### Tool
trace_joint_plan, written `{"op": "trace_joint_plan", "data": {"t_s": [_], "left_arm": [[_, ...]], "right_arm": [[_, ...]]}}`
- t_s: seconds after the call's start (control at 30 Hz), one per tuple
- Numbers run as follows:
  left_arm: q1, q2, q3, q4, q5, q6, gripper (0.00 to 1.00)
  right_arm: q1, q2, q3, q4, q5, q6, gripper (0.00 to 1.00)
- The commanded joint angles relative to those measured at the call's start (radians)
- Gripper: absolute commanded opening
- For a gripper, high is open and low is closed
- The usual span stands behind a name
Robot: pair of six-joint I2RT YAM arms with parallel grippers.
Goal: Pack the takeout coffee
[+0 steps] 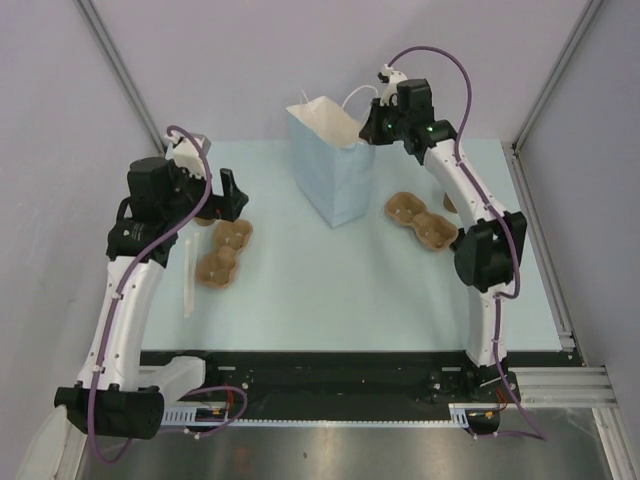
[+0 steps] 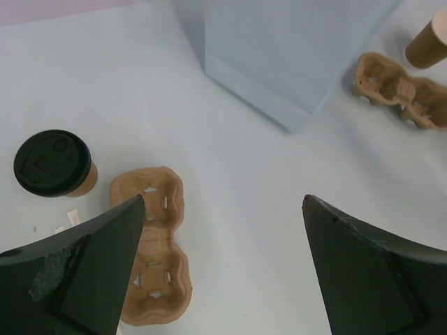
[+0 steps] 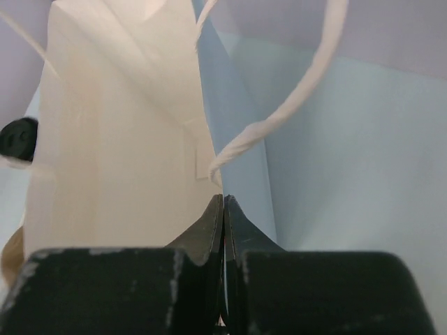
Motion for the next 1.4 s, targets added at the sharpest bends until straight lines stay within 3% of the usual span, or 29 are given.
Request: {"op": "trace_joint_plan", "data": {"t_s": [0.0, 0.17, 0.27, 0.43, 0.53, 0.6, 0.63, 0.7, 0.73, 0.77, 0.8, 0.83, 0.87, 0.97, 1.1, 1.2, 1.23, 1.3, 1.37], "left_arm": [[0.014, -0.005, 0.060, 0.069, -0.030, -0.089, 0.99], [0.022, -0.026, 0.002, 0.167, 0.006, -0.157, 1.00], [0.022, -0.047, -0.054, 0.219, 0.028, -0.194, 1.00], [0.022, -0.031, -0.100, 0.220, 0.081, -0.250, 1.00], [0.022, -0.020, -0.115, 0.223, 0.109, -0.270, 1.00], [0.022, -0.017, -0.120, 0.215, 0.115, -0.275, 0.99], [0.022, -0.017, -0.121, 0.209, 0.115, -0.275, 0.99], [0.022, -0.017, -0.121, 0.198, 0.134, -0.261, 0.99], [0.022, -0.015, -0.120, 0.186, 0.137, -0.260, 0.99], [0.022, -0.020, -0.118, 0.180, 0.152, -0.257, 0.99], [0.022, -0.021, -0.118, 0.177, 0.158, -0.249, 0.99], [0.022, -0.024, -0.118, 0.169, 0.168, -0.243, 0.99], [0.022, -0.029, -0.120, 0.168, 0.193, -0.241, 0.98], [0.022, -0.032, -0.132, 0.163, 0.241, -0.212, 0.97], [0.022, -0.014, -0.127, 0.152, 0.382, -0.156, 0.96], [0.022, -0.001, -0.126, 0.154, 0.442, -0.132, 0.96], [0.022, 0.011, -0.124, 0.157, 0.450, -0.131, 0.96], [0.022, 0.023, -0.114, 0.140, 0.451, -0.113, 0.96], [0.022, 0.028, -0.103, 0.122, 0.448, -0.085, 0.97]], "right_arm": [[0.084, -0.282, -0.191, -0.062, 0.050, 0.086, 0.00], [0.188, -0.580, -0.492, -0.059, 0.145, 0.223, 0.00], [0.291, -0.729, -0.655, -0.048, 0.363, 0.250, 0.00], [0.442, -0.814, -0.759, -0.079, 0.602, 0.201, 0.00], [0.483, -0.836, -0.810, -0.080, 0.638, 0.200, 0.00], [0.488, -0.845, -0.831, -0.096, 0.632, 0.207, 0.11], [0.486, -0.848, -0.836, -0.105, 0.627, 0.203, 0.35], [0.486, -0.870, -0.836, -0.122, 0.595, 0.157, 0.52], [0.486, -0.885, -0.836, -0.125, 0.587, 0.131, 0.66], [0.485, -0.902, -0.834, -0.125, 0.577, 0.103, 0.72], [0.470, -0.917, -0.828, -0.117, 0.531, 0.023, 0.78], [0.453, -0.955, -0.822, -0.110, 0.496, -0.009, 0.93], [0.430, -0.977, -0.816, -0.082, 0.447, -0.047, 0.98], [0.321, -1.064, -0.804, 0.016, 0.086, -0.206, 1.00], [0.258, -1.017, -0.701, 0.022, -0.029, -0.476, 1.00], [0.108, -0.866, -0.547, -0.045, -0.282, -0.563, 1.00], [0.053, -0.760, -0.420, -0.126, -0.393, -0.599, 0.99], [0.035, -0.631, -0.272, -0.250, -0.468, -0.679, 1.00], [0.037, -0.448, -0.016, -0.467, -0.540, -0.832, 1.00]]}}
